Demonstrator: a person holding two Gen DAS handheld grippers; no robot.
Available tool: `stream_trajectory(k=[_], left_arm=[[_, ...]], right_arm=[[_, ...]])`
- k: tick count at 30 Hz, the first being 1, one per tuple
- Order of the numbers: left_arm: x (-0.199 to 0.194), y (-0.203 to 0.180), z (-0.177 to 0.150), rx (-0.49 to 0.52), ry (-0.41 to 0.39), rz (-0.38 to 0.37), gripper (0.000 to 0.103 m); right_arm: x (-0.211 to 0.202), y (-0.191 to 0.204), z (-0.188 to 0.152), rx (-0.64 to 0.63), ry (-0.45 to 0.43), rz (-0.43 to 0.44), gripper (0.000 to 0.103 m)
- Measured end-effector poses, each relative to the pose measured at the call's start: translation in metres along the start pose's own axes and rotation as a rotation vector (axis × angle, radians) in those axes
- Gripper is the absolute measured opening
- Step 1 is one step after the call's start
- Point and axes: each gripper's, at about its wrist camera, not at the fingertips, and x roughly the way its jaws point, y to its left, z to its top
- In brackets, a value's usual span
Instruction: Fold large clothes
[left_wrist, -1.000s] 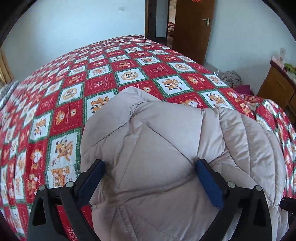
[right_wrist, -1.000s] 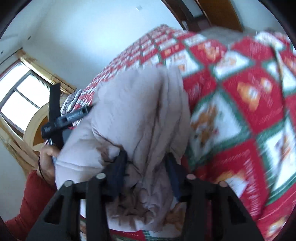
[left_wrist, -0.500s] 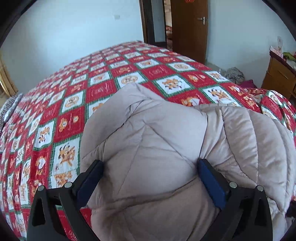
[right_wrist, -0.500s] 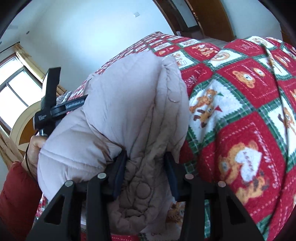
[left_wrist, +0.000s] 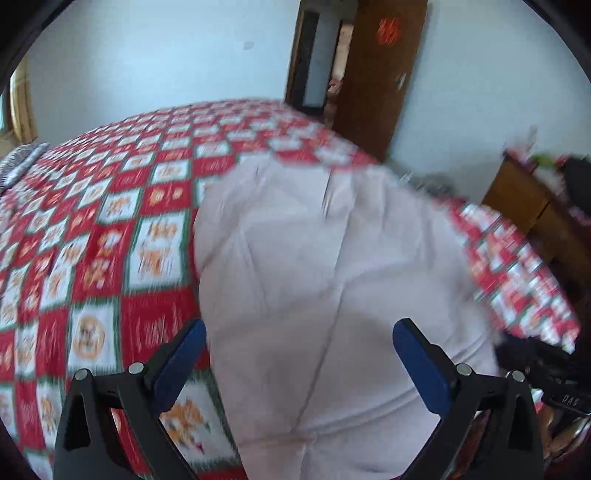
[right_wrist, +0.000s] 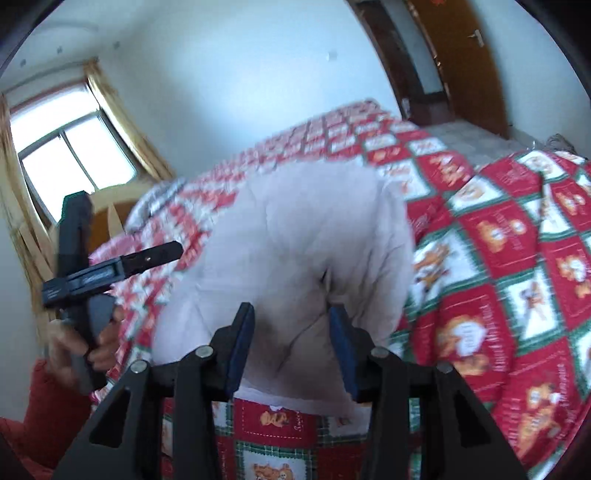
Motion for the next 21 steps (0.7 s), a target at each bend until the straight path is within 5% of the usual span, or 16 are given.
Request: stream_trajectory(k=[5, 10, 15, 18, 19, 21], left_arm=[[0.031, 0.010, -0.019, -0.100, 0.056, -0.059, 0.102], [0.044, -0.008, -0.023, -0.007, 0.051, 0.040, 0.102], [0.021, 0.016, -0.019, -0.088, 0.060, -0.068, 0.102], [-0.010, 0.043, -0.008, -0.151, -0.029, -0.086, 0.102], [-0.018, 0.052, -0.002, -0.169, -0.064, -0.086, 0.102], [-0.022, 0.067, 0.010, -0.190, -0.103, -0.071, 0.102]], right_arm=[[0.028, -0.016, -0.008, 0.050, 0.091, -0.004, 0.045], [0.036, -0.021, -0.010, 0.035, 0.112, -0.028, 0.045], [0.016, -0.021, 0.008, 0.063, 0.096, -0.028, 0.049], [-0.020, -0.024, 0.022, 0.077, -0.046, -0.029, 0.083], [-0.027, -0.024, 0.028, 0.075, -0.096, -0.023, 0.102], [-0.030, -0.023, 0.044, 0.055, -0.166, -0.030, 0.103]])
